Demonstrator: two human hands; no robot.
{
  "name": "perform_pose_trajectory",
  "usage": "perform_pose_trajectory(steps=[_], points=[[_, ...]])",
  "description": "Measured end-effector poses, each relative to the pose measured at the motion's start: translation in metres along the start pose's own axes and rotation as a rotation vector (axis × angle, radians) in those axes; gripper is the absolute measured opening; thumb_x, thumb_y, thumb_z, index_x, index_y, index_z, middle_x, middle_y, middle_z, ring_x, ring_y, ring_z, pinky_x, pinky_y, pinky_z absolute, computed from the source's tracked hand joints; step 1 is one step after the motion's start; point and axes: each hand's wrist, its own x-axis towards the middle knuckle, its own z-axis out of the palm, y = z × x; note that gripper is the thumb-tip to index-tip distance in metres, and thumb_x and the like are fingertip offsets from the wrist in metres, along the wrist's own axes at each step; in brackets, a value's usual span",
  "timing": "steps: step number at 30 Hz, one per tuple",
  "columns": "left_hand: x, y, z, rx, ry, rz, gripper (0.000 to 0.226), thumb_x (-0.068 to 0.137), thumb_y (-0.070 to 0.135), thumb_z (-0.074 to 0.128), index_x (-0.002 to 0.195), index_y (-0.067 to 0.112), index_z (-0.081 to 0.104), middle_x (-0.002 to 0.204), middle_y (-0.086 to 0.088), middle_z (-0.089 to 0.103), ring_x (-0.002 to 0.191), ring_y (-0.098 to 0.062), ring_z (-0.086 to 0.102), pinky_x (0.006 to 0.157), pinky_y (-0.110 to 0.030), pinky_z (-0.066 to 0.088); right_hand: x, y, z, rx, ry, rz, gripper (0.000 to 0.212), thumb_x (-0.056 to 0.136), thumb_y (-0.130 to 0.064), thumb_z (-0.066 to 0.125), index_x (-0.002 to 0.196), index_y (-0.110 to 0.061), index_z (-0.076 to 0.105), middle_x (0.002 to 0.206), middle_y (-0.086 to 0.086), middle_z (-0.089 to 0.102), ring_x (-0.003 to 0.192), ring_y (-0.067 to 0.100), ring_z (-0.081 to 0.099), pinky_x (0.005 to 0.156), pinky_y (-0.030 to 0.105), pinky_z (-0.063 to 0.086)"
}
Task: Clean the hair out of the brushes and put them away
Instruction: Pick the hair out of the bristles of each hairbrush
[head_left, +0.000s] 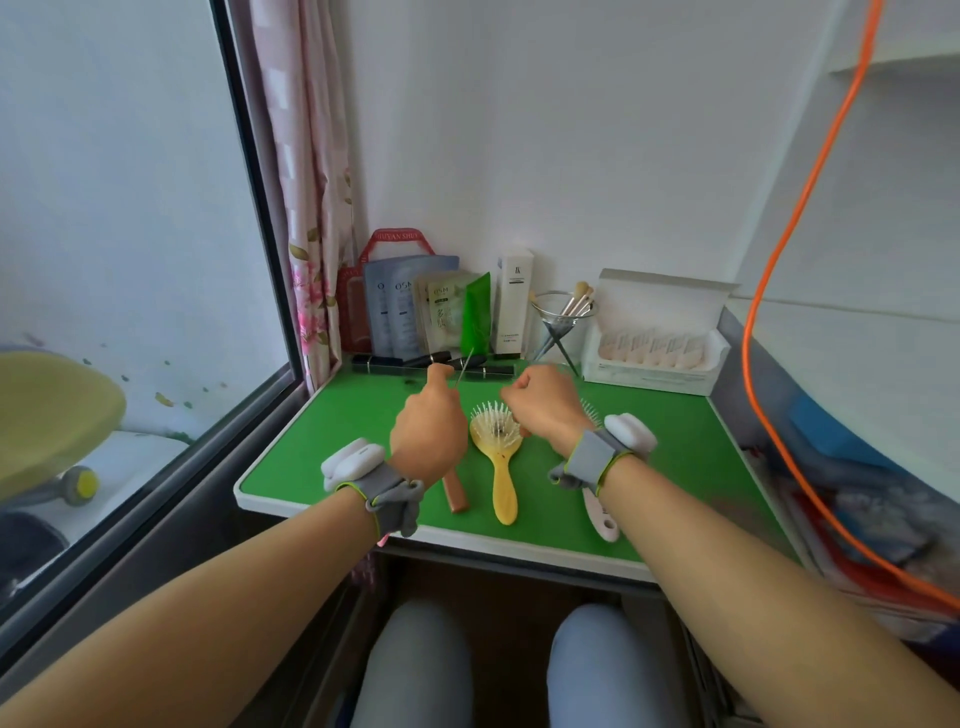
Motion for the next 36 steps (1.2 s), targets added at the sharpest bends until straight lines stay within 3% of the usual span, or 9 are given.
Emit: perform_pose_trajectory(steps=[3, 5, 7, 11, 15, 22, 31, 34, 36], points=[[-0.013, 0.004, 0.003, 0.006, -0.016, -0.011, 0.033, 0.101, 0.016, 0.031, 0.133, 0.016, 0.036, 0.104, -0.02, 0.062, 0.092, -0.039, 0.06, 0.082, -0.051, 0.052, -0.017, 0.012, -0.002, -0.07, -0.061, 0.055, 0.025, 0.085, -0.025, 0.054, 0.068, -0.007, 0.057, 0.061, 0.012, 0.061, 0.056, 0.026, 0.057, 0.069, 0.034, 0.055], [-0.02, 0.006, 0.005, 0.018, -0.024, -0.019, 0.032, 0.101, 0.016, 0.03, 0.132, 0.015, 0.036, 0.107, -0.02, 0.062, 0.095, -0.038, 0.059, 0.082, -0.049, 0.051, -0.026, 0.018, 0.0, -0.128, -0.103, 0.075, 0.033, 0.086, -0.03, 0.055, 0.062, -0.008, 0.055, 0.056, 0.007, 0.059, 0.051, 0.021, 0.055, 0.054, 0.026, 0.045], [-0.026, 0.007, 0.007, 0.024, -0.028, -0.026, 0.032, 0.101, 0.015, 0.03, 0.133, 0.015, 0.036, 0.109, -0.02, 0.061, 0.097, -0.038, 0.059, 0.082, -0.049, 0.051, -0.034, 0.026, 0.005, -0.184, -0.132, 0.088, 0.037, 0.087, -0.034, 0.057, 0.06, -0.01, 0.05, 0.058, 0.004, 0.054, 0.057, 0.023, 0.054, 0.048, 0.024, 0.035], [-0.036, 0.006, 0.007, 0.039, -0.028, -0.03, 0.033, 0.1, 0.013, 0.028, 0.132, 0.014, 0.036, 0.114, -0.021, 0.057, 0.101, -0.037, 0.056, 0.083, -0.048, 0.049, -0.045, 0.034, 0.019, -0.261, -0.163, 0.065, 0.038, 0.085, -0.04, 0.058, 0.059, -0.015, 0.047, 0.061, 0.001, 0.048, 0.064, 0.025, 0.053, 0.046, 0.026, 0.031], [-0.037, 0.001, 0.003, 0.042, -0.026, -0.039, 0.033, 0.1, 0.012, 0.029, 0.132, 0.013, 0.037, 0.117, -0.02, 0.056, 0.091, -0.037, 0.06, 0.082, -0.049, 0.049, -0.051, 0.033, 0.029, -0.323, -0.156, 0.069, 0.042, 0.082, -0.049, 0.061, 0.058, -0.016, 0.05, 0.059, 0.0, 0.052, 0.052, 0.017, 0.048, 0.045, 0.024, 0.031], [-0.036, -0.007, 0.0, 0.003, -0.005, -0.037, 0.032, 0.101, 0.019, 0.028, 0.132, 0.012, 0.036, 0.116, -0.02, 0.058, 0.096, -0.037, 0.059, 0.082, -0.046, 0.047, -0.051, 0.028, 0.033, -0.325, -0.108, 0.107, 0.035, 0.08, -0.039, 0.063, 0.058, -0.015, 0.051, 0.058, 0.0, 0.052, 0.049, 0.016, 0.047, 0.044, 0.023, 0.03], [-0.029, -0.009, -0.004, -0.056, -0.021, -0.059, 0.034, 0.1, 0.024, 0.036, 0.132, 0.013, 0.035, 0.106, -0.016, 0.064, 0.091, -0.034, 0.062, 0.084, -0.048, 0.051, -0.04, 0.028, 0.024, -0.027, 0.069, 0.149, 0.04, 0.08, -0.039, 0.065, 0.055, -0.011, 0.051, 0.053, 0.003, 0.054, 0.056, 0.024, 0.058, 0.052, 0.028, 0.04], [-0.028, -0.011, -0.003, -0.058, -0.018, -0.05, 0.033, 0.1, 0.022, 0.036, 0.132, 0.013, 0.035, 0.103, -0.016, 0.065, 0.088, -0.033, 0.062, 0.082, -0.048, 0.052, -0.037, 0.029, 0.02, 0.214, 0.111, 0.17, 0.04, 0.084, -0.027, 0.063, 0.05, -0.012, 0.049, 0.04, 0.001, 0.054, 0.047, 0.02, 0.067, 0.046, 0.026, 0.046], [-0.028, -0.012, -0.002, -0.052, -0.009, -0.031, 0.032, 0.1, 0.021, 0.036, 0.131, 0.014, 0.036, 0.101, -0.015, 0.065, 0.086, -0.033, 0.063, 0.081, -0.049, 0.052, -0.037, 0.029, 0.019, 0.442, 0.095, 0.203, 0.029, 0.089, -0.018, 0.06, 0.064, -0.006, 0.053, 0.049, 0.008, 0.06, 0.04, 0.017, 0.065, 0.039, 0.024, 0.049]])
